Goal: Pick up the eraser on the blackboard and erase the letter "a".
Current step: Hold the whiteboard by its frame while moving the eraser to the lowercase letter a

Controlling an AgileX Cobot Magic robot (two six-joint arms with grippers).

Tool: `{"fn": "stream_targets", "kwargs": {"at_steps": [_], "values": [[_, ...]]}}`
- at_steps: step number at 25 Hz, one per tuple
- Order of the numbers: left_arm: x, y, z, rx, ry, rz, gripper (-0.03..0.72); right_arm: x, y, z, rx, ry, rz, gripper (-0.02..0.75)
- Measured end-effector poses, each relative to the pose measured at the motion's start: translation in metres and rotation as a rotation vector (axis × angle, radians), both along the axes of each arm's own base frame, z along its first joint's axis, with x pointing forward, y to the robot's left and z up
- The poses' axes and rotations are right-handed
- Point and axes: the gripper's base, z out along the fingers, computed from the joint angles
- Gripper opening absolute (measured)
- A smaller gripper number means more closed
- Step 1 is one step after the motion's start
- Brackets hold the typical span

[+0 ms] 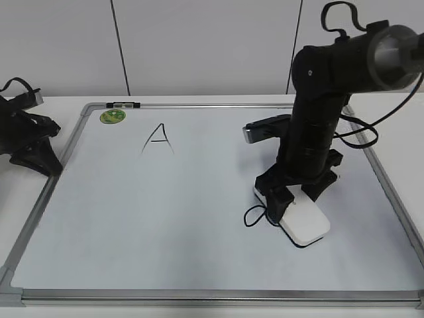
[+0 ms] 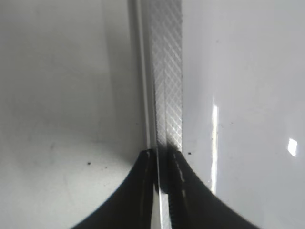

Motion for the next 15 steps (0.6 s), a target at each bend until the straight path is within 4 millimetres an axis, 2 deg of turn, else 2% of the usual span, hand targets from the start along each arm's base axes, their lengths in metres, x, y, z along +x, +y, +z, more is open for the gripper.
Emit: {"fn": "stream_targets", "kwargs": {"at_steps": [9,12,15], "values": [[0.000,0.000,0.000,0.000,0.000,0.000,0.038,-0.030,0.060,-0.001,-0.004,0.000,0.171,0.543],[0.000,0.000,0.000,0.000,0.000,0.000,0.038,-0.038,0.071,-0.001,-0.002,-0.004,0.207,0.543],[0.000,0.000,0.000,0.000,0.000,0.000,0.038,-0.039,0.074,-0.002,-0.001,-0.005,0.216,0.543]]}}
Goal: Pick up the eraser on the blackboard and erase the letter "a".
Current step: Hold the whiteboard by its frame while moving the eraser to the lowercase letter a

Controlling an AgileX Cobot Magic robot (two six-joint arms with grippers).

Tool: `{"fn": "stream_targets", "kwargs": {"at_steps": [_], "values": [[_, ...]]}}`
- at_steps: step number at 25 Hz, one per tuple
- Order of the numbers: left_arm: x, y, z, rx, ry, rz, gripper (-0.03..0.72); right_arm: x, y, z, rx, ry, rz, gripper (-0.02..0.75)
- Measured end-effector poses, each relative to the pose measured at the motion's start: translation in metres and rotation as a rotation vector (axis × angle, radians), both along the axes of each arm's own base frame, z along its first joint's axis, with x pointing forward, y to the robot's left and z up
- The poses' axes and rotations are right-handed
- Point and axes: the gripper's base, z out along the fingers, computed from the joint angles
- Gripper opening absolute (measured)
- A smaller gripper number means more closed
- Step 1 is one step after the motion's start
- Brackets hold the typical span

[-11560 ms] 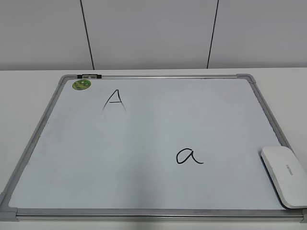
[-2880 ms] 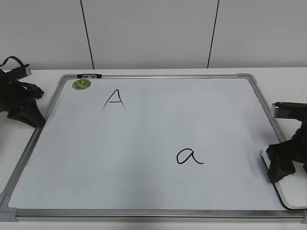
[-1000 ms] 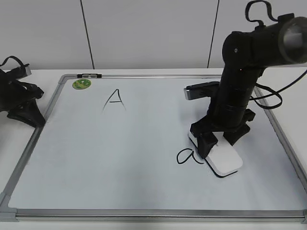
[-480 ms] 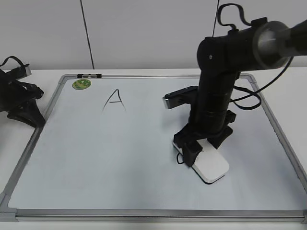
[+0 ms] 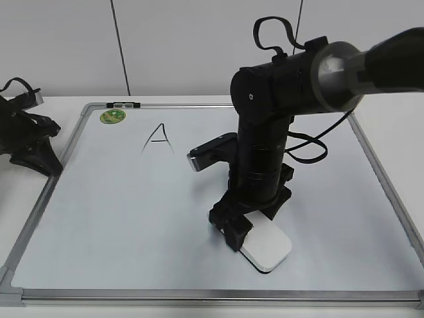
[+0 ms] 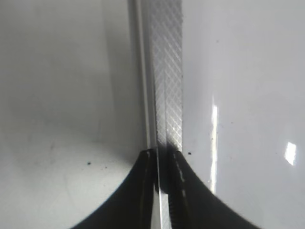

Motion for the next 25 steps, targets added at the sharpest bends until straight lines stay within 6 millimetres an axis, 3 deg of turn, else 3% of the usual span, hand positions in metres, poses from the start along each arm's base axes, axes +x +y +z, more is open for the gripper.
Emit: {"fn": "stream_targets", "kwargs": {"at_steps": [16,25], "values": [[0.000,0.000,0.000,0.006,0.001,-0.003,0.038,0.002,-0.004,0.000,-0.041,-0.025,-0.012,0.543],[0.000,0.000,0.000,0.009,0.002,-0.006,0.039,0.014,-0.021,0.000,-0.039,-0.022,-0.065,0.543]]}}
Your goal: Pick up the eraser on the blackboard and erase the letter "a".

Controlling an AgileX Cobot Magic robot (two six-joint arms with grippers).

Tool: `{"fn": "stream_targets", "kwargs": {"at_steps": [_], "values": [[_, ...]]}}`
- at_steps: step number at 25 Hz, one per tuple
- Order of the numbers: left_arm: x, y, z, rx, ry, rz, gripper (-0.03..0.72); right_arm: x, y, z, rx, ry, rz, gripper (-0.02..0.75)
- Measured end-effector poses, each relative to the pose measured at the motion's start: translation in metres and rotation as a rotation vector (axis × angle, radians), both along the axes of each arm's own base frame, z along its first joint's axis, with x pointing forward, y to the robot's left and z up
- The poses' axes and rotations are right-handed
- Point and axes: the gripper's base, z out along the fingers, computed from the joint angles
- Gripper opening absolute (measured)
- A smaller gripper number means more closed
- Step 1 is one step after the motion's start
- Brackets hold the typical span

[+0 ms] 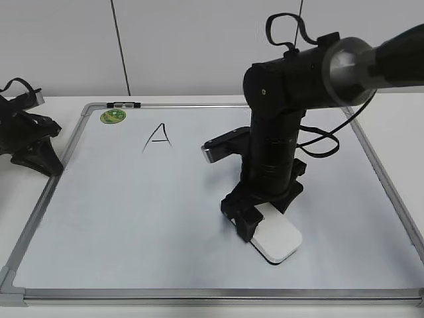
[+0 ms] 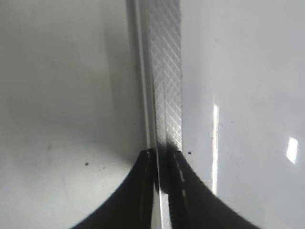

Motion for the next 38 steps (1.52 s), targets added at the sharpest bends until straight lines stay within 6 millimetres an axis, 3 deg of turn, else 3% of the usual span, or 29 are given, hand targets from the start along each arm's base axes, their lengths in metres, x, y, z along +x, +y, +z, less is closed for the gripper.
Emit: {"fn": "stream_targets", "kwargs": {"at_steps": [13,20,22,28,31,34,38], "values": [[0.000,-0.001,0.000,0.006,0.002,-0.001,0.039,0.026,-0.054,0.000,-0.001,0.019,-0.158,0.543],[0.000,-0.002,0.000,0.006,0.004,-0.002,0.039,0.029,-0.067,0.005,-0.034,0.020,-0.171,0.543],[0.000,-0.002,0.000,0.005,0.006,-0.003,0.039,0.029,-0.070,0.013,-0.046,0.027,-0.170,0.543],[0.000,-0.002,0.001,0.007,0.005,-0.004,0.039,0.027,-0.074,0.073,0.005,-0.101,-0.174,0.543],[0.000,-0.002,0.001,0.007,0.005,-0.004,0.039,0.025,-0.083,0.092,0.024,-0.132,-0.197,0.543],[0.000,-0.002,0.001,0.007,0.005,-0.004,0.039,0.030,-0.105,0.096,0.031,-0.138,-0.259,0.543],[0.000,-0.002,0.001,0.007,0.005,-0.004,0.039,0.040,-0.153,0.097,0.063,-0.125,-0.412,0.543]]}}
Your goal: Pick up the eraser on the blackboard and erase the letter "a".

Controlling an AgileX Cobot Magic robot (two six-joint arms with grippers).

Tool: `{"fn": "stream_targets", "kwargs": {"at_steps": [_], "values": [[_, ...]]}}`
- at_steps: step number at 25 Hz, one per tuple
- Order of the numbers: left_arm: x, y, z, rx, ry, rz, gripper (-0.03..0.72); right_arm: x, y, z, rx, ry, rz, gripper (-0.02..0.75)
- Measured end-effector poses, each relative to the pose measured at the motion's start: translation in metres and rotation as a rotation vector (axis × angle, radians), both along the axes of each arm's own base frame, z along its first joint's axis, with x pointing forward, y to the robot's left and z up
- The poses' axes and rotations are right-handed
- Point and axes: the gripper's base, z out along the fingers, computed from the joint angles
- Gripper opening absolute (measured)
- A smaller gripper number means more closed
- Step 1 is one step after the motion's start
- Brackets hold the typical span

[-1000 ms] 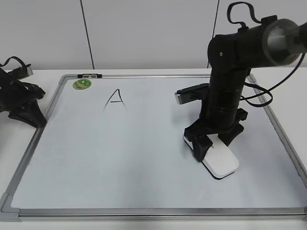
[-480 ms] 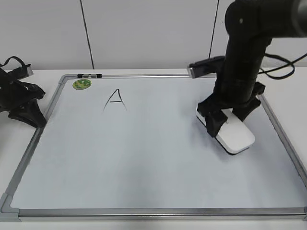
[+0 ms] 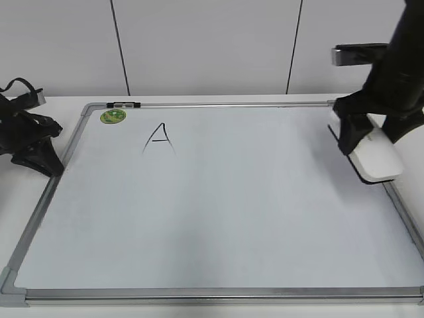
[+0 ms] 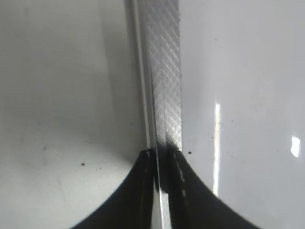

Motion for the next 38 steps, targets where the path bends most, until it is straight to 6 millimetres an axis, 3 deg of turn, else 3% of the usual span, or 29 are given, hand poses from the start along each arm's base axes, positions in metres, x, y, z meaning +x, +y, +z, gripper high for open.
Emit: {"fn": "stream_targets", "kwargs": {"at_steps": [4,9,16,20,24,38], "values": [[0.000,0.000,0.000,0.000,0.000,0.000,0.039,0.004,-0.041,0.000,0.016,-0.006,-0.116,0.543],[0.000,0.000,0.000,0.000,0.000,0.000,0.040,0.013,-0.063,-0.001,0.019,-0.031,-0.171,0.543],[0.000,0.000,0.000,-0.001,0.003,-0.001,0.040,0.052,-0.063,-0.017,0.029,-0.034,-0.171,0.543],[0.000,0.000,0.000,-0.001,0.003,-0.001,0.040,0.068,-0.062,-0.037,0.043,-0.017,-0.175,0.543],[0.000,0.000,0.000,-0.001,0.003,-0.001,0.041,0.072,-0.062,-0.058,0.047,0.028,-0.178,0.543],[0.000,0.000,0.000,-0.001,0.003,-0.001,0.048,0.075,-0.061,-0.077,0.052,0.071,-0.181,0.542]]}}
